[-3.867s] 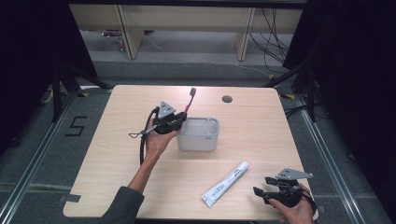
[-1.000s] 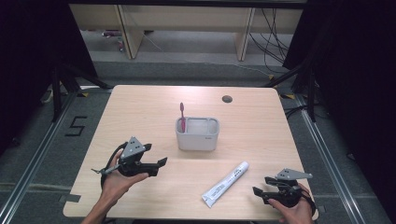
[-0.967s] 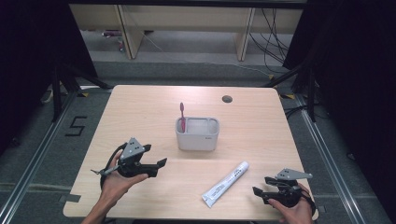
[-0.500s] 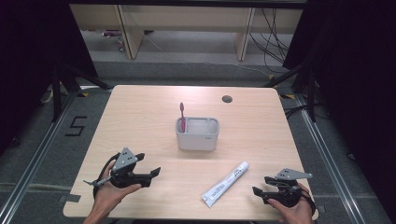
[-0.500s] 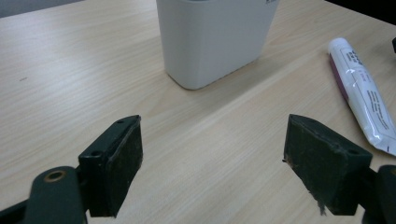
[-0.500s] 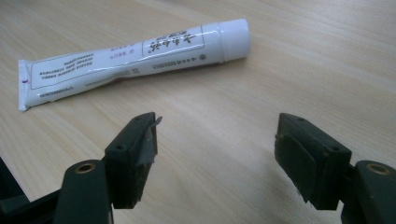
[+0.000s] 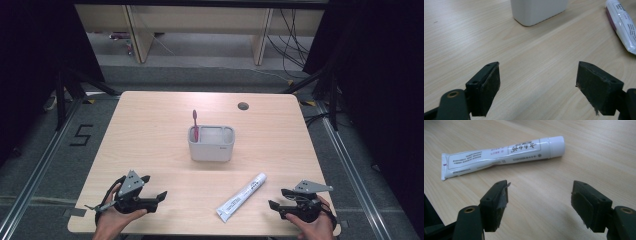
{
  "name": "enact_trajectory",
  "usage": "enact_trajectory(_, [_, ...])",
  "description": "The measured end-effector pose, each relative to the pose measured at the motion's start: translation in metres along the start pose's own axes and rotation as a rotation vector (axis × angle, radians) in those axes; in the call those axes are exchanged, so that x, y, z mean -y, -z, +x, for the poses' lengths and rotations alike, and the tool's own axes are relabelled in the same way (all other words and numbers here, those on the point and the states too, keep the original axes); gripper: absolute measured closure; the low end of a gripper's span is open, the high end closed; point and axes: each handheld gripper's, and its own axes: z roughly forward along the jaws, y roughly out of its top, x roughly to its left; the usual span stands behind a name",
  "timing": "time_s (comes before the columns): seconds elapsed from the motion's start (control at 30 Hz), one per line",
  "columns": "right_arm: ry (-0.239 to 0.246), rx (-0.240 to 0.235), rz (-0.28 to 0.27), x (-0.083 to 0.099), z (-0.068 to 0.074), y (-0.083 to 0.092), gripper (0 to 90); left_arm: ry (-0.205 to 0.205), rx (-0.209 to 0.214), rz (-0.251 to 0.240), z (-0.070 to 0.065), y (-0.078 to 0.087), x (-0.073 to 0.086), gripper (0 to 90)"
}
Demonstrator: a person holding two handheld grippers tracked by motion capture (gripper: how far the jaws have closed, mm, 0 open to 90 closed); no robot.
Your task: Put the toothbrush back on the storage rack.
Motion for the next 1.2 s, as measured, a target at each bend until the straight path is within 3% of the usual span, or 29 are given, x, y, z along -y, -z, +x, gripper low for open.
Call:
enact_trajectory(0.07, [0.015, -0.001, -0.003, -0.001, 0.000, 0.000, 30.4, -0.009, 0.000, 0.005, -0.001, 0.001, 0.002, 18.9])
enact_trajectory(0.1, [-0.014, -0.002, 0.003, -0.001, 0.004, 0.000, 30.4, -0.004, -0.001, 0.005, -0.001, 0.002, 0.003, 18.8])
enact_trajectory(0.13, [0.037, 0.002, -0.004, -0.002, 0.002, 0.000, 30.4, -0.005, -0.003, 0.004, -0.001, 0.002, 0.003, 18.8])
enact_trajectory(0.17, [0.013, -0.008, -0.007, -0.003, 0.005, -0.001, 30.3, -0.011, -0.002, 0.006, -0.001, 0.003, 0.004, 18.8])
enact_trajectory(0.2, [0.046, -0.001, -0.009, -0.004, 0.005, -0.001, 30.3, -0.005, -0.002, 0.005, -0.001, 0.003, 0.005, 18.8])
enact_trajectory(0.27, [0.038, -0.010, 0.000, -0.005, 0.009, -0.001, 30.2, -0.001, 0.000, 0.008, -0.001, 0.004, 0.007, 18.8])
enact_trajectory(0.3, [0.073, -0.002, -0.011, -0.006, 0.008, -0.001, 30.1, -0.023, -0.005, 0.030, 0.001, 0.006, 0.008, 18.8])
enact_trajectory(0.33, [0.038, -0.024, 0.003, -0.007, 0.012, -0.001, 29.9, 0.002, -0.005, 0.013, -0.001, 0.005, 0.008, 18.8])
enact_trajectory(0.4, [0.089, -0.017, -0.013, -0.009, 0.013, -0.002, 29.5, -0.001, -0.007, 0.011, -0.001, 0.006, 0.010, 18.8])
enact_trajectory(0.43, [0.084, -0.024, -0.015, -0.011, 0.015, -0.002, 29.5, 0.000, -0.011, 0.012, -0.001, 0.007, 0.010, 18.8])
enact_trajectory(0.5, [0.140, -0.022, -0.021, -0.014, 0.018, -0.004, 29.5, -0.004, -0.008, 0.018, 0.000, 0.008, 0.011, 18.8])
enact_trajectory(0.6, [0.121, -0.034, -0.010, -0.015, 0.022, -0.006, 29.5, -0.005, -0.005, 0.020, -0.001, 0.008, 0.013, 18.8])
enact_trajectory(0.63, [0.132, -0.040, -0.003, -0.016, 0.023, -0.007, 29.5, -0.026, -0.003, 0.040, 0.000, 0.010, 0.013, 18.8])
enact_trajectory(0.67, [0.159, -0.053, -0.007, -0.018, 0.023, -0.010, 29.3, -0.008, -0.006, 0.026, -0.002, 0.009, 0.014, 18.8])
enact_trajectory(0.83, [0.162, -0.054, 0.003, -0.021, 0.027, -0.012, 29.3, -0.004, -0.010, 0.026, -0.002, 0.010, 0.016, 18.8])
enact_trajectory(0.87, [0.181, -0.062, 0.002, -0.022, 0.026, -0.014, 29.3, -0.012, -0.008, 0.037, -0.002, 0.011, 0.017, 18.8])
enact_trajectory(0.9, [0.159, -0.064, 0.014, -0.022, 0.028, -0.015, 29.3, -0.003, -0.008, 0.030, -0.003, 0.011, 0.018, 18.8])
enact_trajectory(0.93, [0.192, -0.060, 0.002, -0.023, 0.026, -0.016, 29.2, -0.005, -0.007, 0.032, -0.003, 0.011, 0.019, 18.8])
enact_trajectory(0.97, [0.192, -0.065, 0.008, -0.024, 0.026, -0.018, 29.0, -0.028, -0.007, 0.055, -0.002, 0.012, 0.019, 18.8])
enact_trajectory(1.0, [0.203, -0.065, 0.006, -0.025, 0.026, -0.019, 29.0, -0.005, -0.007, 0.036, -0.004, 0.011, 0.020, 18.8])
enact_trajectory(1.03, [0.192, -0.068, 0.015, -0.025, 0.027, -0.019, 29.0, -0.022, -0.008, 0.049, -0.003, 0.012, 0.021, 18.8])
enact_trajectory(1.07, [0.196, -0.073, 0.016, -0.025, 0.028, -0.020, 29.0, -0.002, -0.009, 0.033, -0.005, 0.011, 0.022, 18.8])
enact_trajectory(1.17, [0.211, -0.072, 0.013, -0.027, 0.029, -0.021, 28.8, -0.044, -0.020, 0.068, -0.003, 0.014, 0.023, 18.6])
enact_trajectory(1.2, [0.222, -0.070, 0.013, -0.027, 0.029, -0.022, 28.8, -0.013, -0.008, 0.043, -0.005, 0.012, 0.024, 18.3])
